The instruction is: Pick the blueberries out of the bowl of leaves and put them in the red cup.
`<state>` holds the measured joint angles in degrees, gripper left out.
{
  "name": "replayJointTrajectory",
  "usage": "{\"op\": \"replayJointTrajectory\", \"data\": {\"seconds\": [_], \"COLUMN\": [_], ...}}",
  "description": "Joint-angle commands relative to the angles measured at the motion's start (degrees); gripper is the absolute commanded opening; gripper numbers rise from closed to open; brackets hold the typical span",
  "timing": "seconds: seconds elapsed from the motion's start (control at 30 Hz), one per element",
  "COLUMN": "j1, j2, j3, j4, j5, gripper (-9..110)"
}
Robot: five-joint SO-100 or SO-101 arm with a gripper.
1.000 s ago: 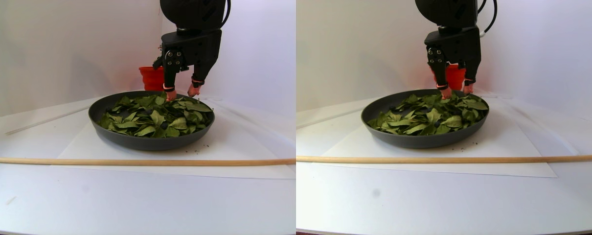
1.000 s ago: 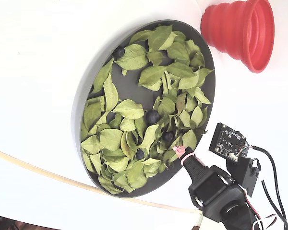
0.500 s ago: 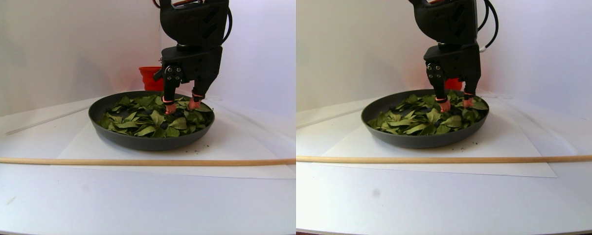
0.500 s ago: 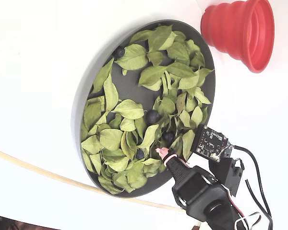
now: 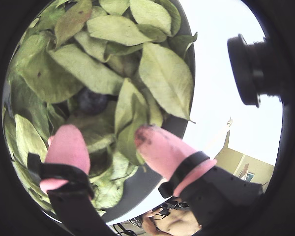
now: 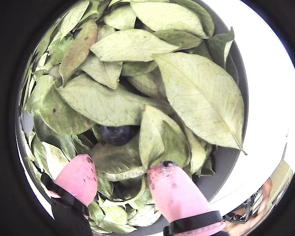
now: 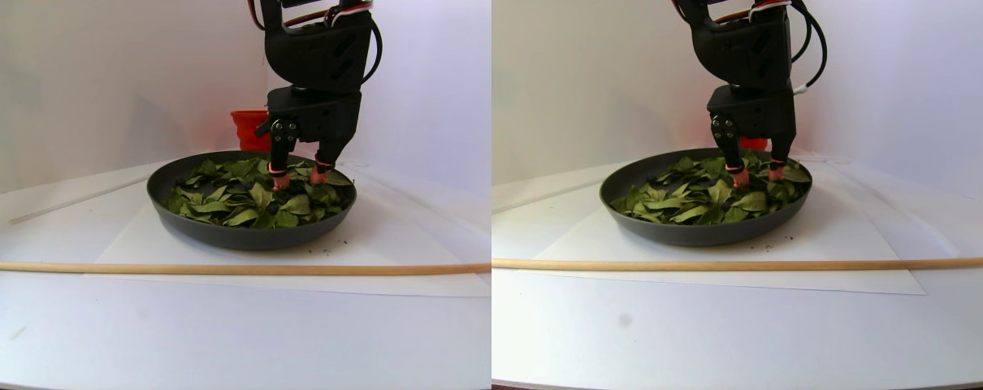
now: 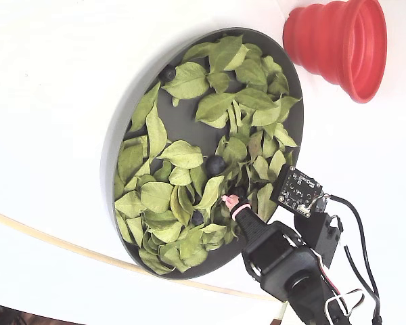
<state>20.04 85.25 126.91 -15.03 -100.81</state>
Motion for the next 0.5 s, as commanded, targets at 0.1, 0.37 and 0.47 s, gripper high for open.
{"op": "replayJointTrajectory", "data": {"seconds": [0.1, 0.37, 0.47], "j1": [-0.62, -0.79, -0.79], "j2": [0.09, -1.23, -1.85], "j3": [-2.55, -3.78, -4.48], "j4": [-1.76, -2.37, -2.64], "j5": [1.49, 1.85, 1.93], "gripper": [20, 19, 19]}}
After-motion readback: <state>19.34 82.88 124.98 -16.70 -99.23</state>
